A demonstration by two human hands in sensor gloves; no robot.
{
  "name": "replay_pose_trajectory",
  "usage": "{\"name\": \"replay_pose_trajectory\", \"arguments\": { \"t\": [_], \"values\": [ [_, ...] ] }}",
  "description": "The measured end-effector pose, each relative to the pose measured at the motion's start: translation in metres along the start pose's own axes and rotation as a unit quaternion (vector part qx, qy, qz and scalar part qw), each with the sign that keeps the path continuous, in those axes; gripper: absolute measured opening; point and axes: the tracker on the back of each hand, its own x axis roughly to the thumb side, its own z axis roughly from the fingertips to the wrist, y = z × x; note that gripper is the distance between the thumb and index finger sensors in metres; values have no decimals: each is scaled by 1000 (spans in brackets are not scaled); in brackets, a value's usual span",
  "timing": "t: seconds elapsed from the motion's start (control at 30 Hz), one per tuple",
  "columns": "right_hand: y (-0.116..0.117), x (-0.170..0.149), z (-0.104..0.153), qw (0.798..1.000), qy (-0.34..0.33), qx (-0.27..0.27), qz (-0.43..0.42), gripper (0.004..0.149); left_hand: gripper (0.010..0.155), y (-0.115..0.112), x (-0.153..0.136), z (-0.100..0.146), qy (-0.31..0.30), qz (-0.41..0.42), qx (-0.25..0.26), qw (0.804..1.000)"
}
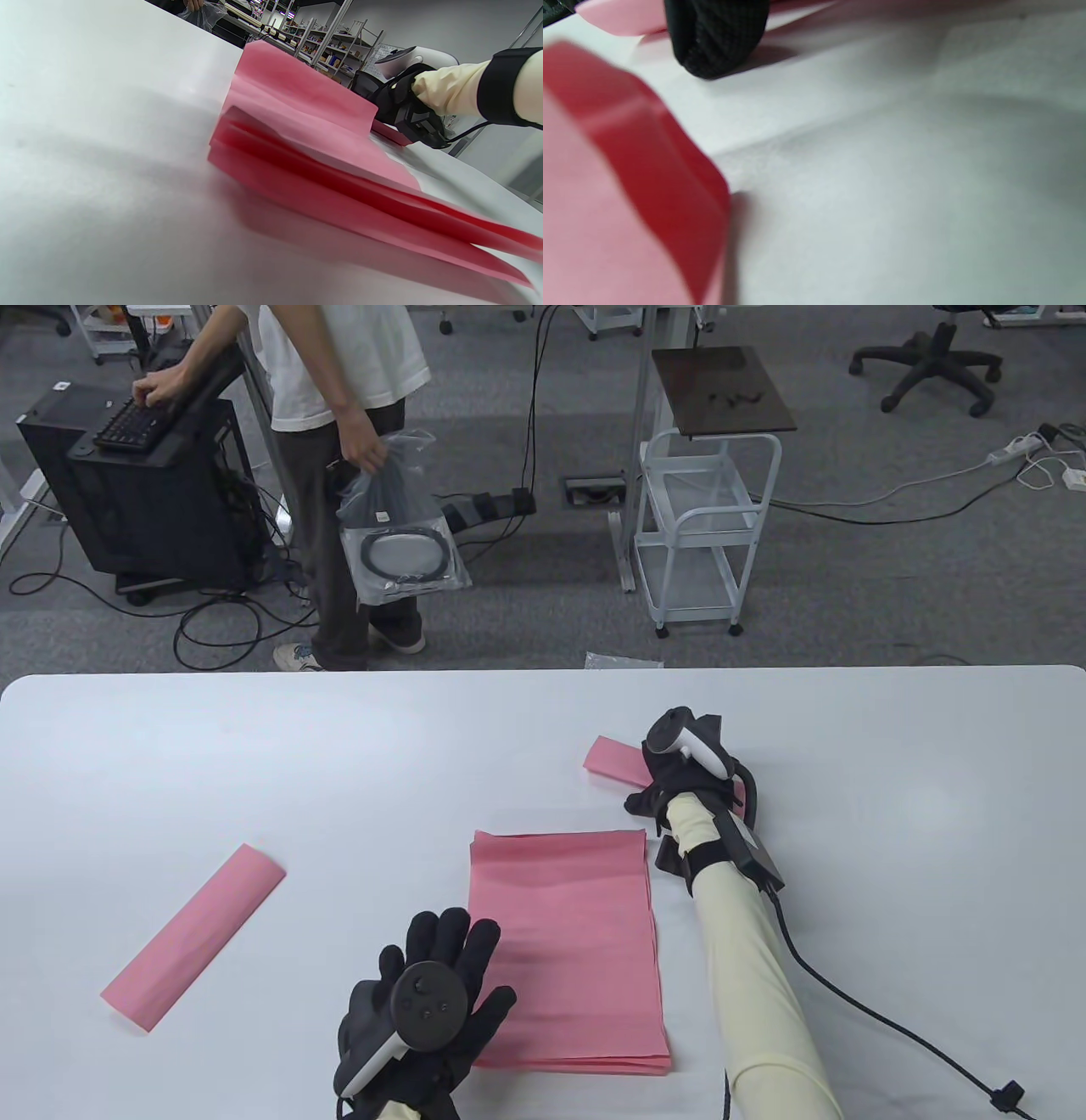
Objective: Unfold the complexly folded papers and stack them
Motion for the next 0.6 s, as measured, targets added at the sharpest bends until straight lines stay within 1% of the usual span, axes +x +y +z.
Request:
{"name": "replay_pose_trajectory", "arguments": {
  "t": [0.07,0.17,0.2,0.37,0.47,0.53,0.6],
  "values": [
    [-2,0,1,1000,0,-7,1,78,69,0,0,0,0,0,-2,1000],
    [-6,0,3,999,6,-40,13,62,69,0,0,0,-2,1,-5,1000],
    [-7,0,4,999,5,-51,17,59,69,0,0,0,-2,1,-5,1000],
    [-12,-3,14,997,-12,-81,15,56,69,-3,-1,0,-3,5,-14,1000],
    [-18,-7,26,994,-47,-100,-2,55,68,-8,0,-2,-7,3,-28,1000],
    [-23,-10,40,989,-88,-115,-28,55,68,-10,1,-6,-8,5,-32,999],
    [-26,-11,59,980,-144,-123,-55,55,68,-9,1,-11,-13,14,-37,999]
  ]
}}
